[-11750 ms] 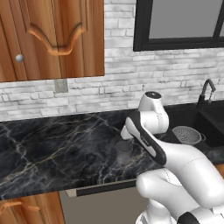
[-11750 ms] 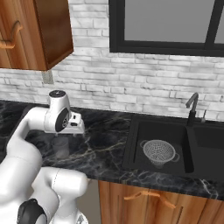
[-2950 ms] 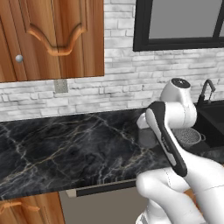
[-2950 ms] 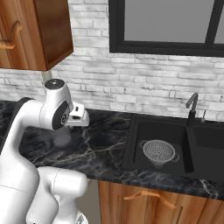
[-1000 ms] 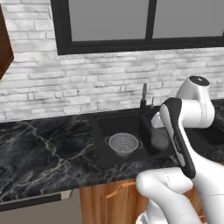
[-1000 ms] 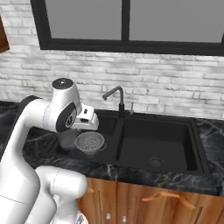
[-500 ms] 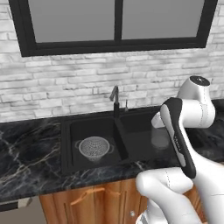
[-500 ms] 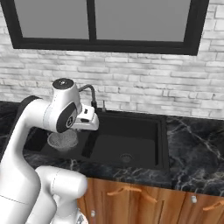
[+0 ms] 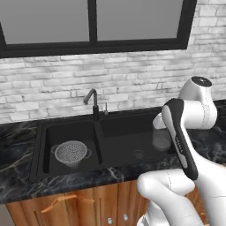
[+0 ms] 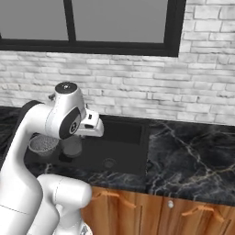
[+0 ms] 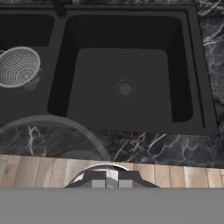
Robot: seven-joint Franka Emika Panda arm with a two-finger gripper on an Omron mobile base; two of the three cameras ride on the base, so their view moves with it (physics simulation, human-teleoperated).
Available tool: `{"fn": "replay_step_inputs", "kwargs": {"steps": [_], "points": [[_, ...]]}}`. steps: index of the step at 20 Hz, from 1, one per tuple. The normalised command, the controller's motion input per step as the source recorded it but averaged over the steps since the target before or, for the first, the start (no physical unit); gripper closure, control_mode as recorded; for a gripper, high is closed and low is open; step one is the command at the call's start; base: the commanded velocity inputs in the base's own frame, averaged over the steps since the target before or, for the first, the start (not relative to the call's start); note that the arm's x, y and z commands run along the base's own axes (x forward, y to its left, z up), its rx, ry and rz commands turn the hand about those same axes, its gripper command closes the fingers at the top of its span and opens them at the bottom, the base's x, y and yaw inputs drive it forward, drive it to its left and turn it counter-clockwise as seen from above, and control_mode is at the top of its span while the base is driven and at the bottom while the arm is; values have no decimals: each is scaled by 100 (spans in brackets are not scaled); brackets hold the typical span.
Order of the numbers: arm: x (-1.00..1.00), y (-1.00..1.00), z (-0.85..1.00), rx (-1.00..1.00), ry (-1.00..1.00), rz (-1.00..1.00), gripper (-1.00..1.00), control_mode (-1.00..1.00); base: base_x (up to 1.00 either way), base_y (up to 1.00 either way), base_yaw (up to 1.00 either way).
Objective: Place the colander in the left basin and the glass cup in the right basin of the sink.
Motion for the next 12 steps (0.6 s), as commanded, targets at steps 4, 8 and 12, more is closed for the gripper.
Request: {"fn": "replay_step_inputs", "kwargs": {"steps": [4,8,12], "points": [[0,0,0,0,0,0,100,100,22,-23,0],[0,0,0,0,0,0,100,100,38,-1,0],[0,0,0,0,0,0,100,100,47,0,0]]}}
